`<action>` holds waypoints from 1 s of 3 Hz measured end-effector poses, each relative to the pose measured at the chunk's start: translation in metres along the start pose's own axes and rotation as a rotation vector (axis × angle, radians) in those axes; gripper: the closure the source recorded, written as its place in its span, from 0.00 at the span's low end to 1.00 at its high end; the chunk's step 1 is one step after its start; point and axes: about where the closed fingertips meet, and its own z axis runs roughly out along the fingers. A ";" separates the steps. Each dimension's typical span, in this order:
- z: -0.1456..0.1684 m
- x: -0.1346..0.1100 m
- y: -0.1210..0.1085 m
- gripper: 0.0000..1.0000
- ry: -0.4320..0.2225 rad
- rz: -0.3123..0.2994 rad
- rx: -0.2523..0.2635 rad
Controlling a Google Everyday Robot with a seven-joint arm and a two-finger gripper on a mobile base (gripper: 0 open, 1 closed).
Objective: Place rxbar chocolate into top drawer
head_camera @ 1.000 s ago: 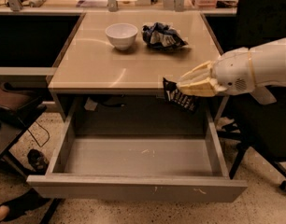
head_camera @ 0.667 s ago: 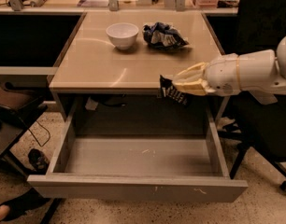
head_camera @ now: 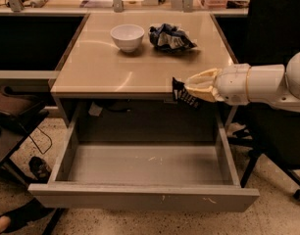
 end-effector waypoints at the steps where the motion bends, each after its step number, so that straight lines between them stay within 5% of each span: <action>1: -0.015 0.009 0.039 1.00 0.045 -0.005 -0.017; 3: -0.005 0.032 0.051 1.00 0.065 -0.003 0.019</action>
Offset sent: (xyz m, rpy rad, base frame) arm -0.0325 -0.0012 -0.0089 -0.0357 0.0110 0.0025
